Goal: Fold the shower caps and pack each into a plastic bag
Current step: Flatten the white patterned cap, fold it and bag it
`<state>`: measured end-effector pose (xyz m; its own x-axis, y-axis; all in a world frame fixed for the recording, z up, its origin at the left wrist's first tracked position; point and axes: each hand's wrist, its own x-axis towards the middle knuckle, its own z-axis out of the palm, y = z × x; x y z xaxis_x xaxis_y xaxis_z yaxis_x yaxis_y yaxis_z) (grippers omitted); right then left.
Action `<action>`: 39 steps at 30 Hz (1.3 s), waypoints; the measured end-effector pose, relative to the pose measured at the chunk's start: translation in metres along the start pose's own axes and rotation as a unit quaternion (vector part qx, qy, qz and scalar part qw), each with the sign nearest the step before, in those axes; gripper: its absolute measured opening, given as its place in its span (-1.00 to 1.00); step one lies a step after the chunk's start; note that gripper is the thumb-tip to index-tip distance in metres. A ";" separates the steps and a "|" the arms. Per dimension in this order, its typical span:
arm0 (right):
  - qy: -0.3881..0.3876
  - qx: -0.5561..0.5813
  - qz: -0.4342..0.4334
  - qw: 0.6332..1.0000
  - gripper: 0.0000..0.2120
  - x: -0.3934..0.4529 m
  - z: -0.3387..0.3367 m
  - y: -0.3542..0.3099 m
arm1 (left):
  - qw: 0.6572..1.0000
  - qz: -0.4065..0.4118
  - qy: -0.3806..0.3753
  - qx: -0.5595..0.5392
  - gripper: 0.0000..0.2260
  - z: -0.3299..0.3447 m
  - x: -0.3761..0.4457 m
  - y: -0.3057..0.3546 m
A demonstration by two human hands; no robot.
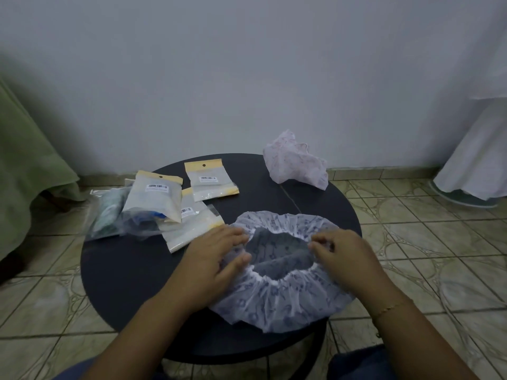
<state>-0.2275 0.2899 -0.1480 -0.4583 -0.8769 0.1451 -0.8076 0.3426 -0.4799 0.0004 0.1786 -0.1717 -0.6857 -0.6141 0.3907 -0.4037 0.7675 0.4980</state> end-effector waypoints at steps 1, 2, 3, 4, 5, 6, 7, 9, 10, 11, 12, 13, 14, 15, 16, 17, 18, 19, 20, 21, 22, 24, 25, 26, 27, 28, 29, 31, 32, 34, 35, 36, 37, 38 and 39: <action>-0.050 -0.025 0.004 0.998 -0.80 -0.001 0.002 -0.002 | 0.999 -0.021 -0.049 0.001 -0.38 0.001 -0.001 -0.001; -0.090 -0.050 0.004 0.995 -0.75 -0.003 0.003 -0.004 | 0.994 -0.044 -0.096 0.010 -0.28 0.003 -0.001 -0.004; -0.118 -0.072 0.004 0.990 -0.69 -0.003 0.004 -0.003 | 0.988 -0.064 -0.140 0.028 -0.19 0.002 -0.001 -0.005; -0.141 -0.090 0.007 0.986 -0.62 -0.003 0.005 -0.001 | 0.980 -0.080 -0.176 0.053 -0.10 0.002 -0.001 -0.007; -0.166 -0.103 0.016 0.981 -0.45 -0.002 0.006 0.001 | 0.970 -0.094 -0.209 0.076 -0.01 0.001 -0.001 -0.009; -0.197 -0.116 0.023 0.973 -0.26 -0.001 0.006 0.004 | 0.960 -0.108 -0.240 0.095 0.07 -0.001 -0.001 -0.011; -0.230 -0.122 0.024 0.965 -0.07 -0.001 0.004 0.007 | 0.950 -0.121 -0.267 0.110 0.13 -0.002 -0.001 -0.013; -0.283 -0.124 0.012 0.951 0.30 -0.002 -0.003 0.013 | 0.933 -0.135 -0.305 0.138 0.21 -0.006 -0.003 -0.019; -0.305 -0.123 0.006 0.944 0.44 -0.002 -0.005 0.016 | 0.926 -0.138 -0.319 0.149 0.23 -0.008 -0.005 -0.022; -0.326 -0.124 0.001 0.937 0.51 -0.001 -0.007 0.019 | 0.921 -0.141 -0.329 0.154 0.26 -0.011 -0.005 -0.025; -0.342 -0.125 -0.004 0.931 0.54 0.000 -0.009 0.023 | 0.917 -0.147 -0.338 0.156 0.28 -0.013 -0.006 -0.028; -0.352 -0.124 -0.005 0.928 0.56 0.002 -0.009 0.026 | 0.913 -0.153 -0.344 0.156 0.30 -0.015 -0.006 -0.030; -0.358 -0.121 -0.007 0.926 0.57 0.004 -0.009 0.030 | 0.910 -0.159 -0.349 0.158 0.31 -0.016 -0.006 -0.031; -0.362 -0.119 -0.009 0.925 0.58 0.004 -0.009 0.032 | 0.907 -0.163 -0.352 0.161 0.33 -0.017 -0.007 -0.032; -0.360 -0.117 -0.011 0.926 0.59 0.005 -0.009 0.033 | 0.906 -0.166 -0.352 0.164 0.34 -0.018 -0.007 -0.033; -0.355 -0.115 -0.012 0.928 0.59 0.006 -0.008 0.035 | 0.906 -0.169 -0.350 0.165 0.34 -0.018 -0.007 -0.034; -0.347 -0.111 -0.015 0.931 0.60 0.006 -0.006 0.036 | 0.907 -0.172 -0.347 0.166 0.35 -0.018 -0.008 -0.034; -0.335 -0.105 -0.015 0.936 0.59 0.006 -0.006 0.037 | 0.908 -0.175 -0.343 0.166 0.35 -0.018 -0.009 -0.033; -0.314 -0.100 -0.014 0.944 0.56 0.005 -0.004 0.036 | 0.910 -0.179 -0.334 0.168 0.35 -0.017 -0.010 -0.031; -0.282 -0.099 -0.011 0.954 0.49 0.005 -0.003 0.036 | 0.914 -0.181 -0.317 0.176 0.35 -0.016 -0.011 -0.028; -0.239 -0.107 -0.005 0.965 0.38 0.005 -0.003 0.036 | 0.922 -0.179 -0.286 0.189 0.33 -0.014 -0.012 -0.024; -0.135 -0.133 0.009 0.982 0.15 0.006 -0.002 0.037 | 0.944 -0.161 -0.188 0.219 0.23 -0.013 -0.012 -0.015; -0.088 -0.136 0.019 0.987 0.05 0.006 -0.002 0.038 | 0.952 -0.142 -0.138 0.233 0.12 -0.014 -0.011 -0.010; -0.050 -0.130 0.035 0.990 -0.05 0.006 -0.002 0.039 | 0.958 -0.124 -0.100 0.240 0.00 -0.016 -0.010 -0.007; -0.020 -0.117 0.058 0.991 -0.13 0.006 -0.002 0.041 | 0.962 -0.113 -0.075 0.237 -0.10 -0.017 -0.008 -0.004; 0.005 -0.096 0.085 0.992 -0.20 0.006 -0.002 0.041 | 0.966 -0.113 -0.064 0.222 -0.18 -0.019 -0.007 -0.001; 0.022 -0.068 0.111 0.991 -0.27 0.007 -0.001 0.042 | 0.970 -0.125 -0.060 0.198 -0.22 -0.020 -0.007 0.003; 0.034 -0.002 0.146 0.989 -0.36 0.009 0.002 0.041 | 0.972 -0.180 -0.056 0.139 -0.27 -0.020 -0.007 0.011; 0.034 0.032 0.154 0.987 -0.39 0.009 0.003 0.039 | 0.970 -0.207 -0.043 0.117 -0.31 -0.019 -0.007 0.014; 0.029 0.085 0.162 0.983 -0.41 0.009 0.005 0.035 | 0.966 -0.238 0.009 0.099 -0.43 -0.016 -0.004 0.018; 0.025 0.100 0.165 0.981 -0.41 0.009 0.005 0.034 | 0.963 -0.251 0.036 0.089 -0.49 -0.016 -0.002 0.019; 0.020 0.113 0.170 0.979 -0.40 0.010 0.006 0.032 | 0.959 -0.270 0.057 0.068 -0.57 -0.014 -0.001 0.017; 0.016 0.128 0.173 0.976 -0.38 0.010 0.007 0.031 | 0.953 -0.293 0.068 0.039 -0.63 -0.013 0.001 0.015; 0.011 0.147 0.176 0.973 -0.36 0.011 0.007 0.030 | 0.945 -0.320 0.070 0.005 -0.69 -0.010 0.003 0.012; 0.007 0.170 0.176 0.970 -0.34 0.012 0.007 0.029 | 0.936 -0.344 0.069 -0.028 -0.73 -0.008 0.005 0.010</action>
<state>-0.2538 0.2865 -0.1666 -0.6903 -0.7203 -0.0680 -0.4324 0.4861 -0.7595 -0.0020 0.1819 -0.1581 -0.1882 -0.9805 0.0575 -0.6862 0.1731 0.7065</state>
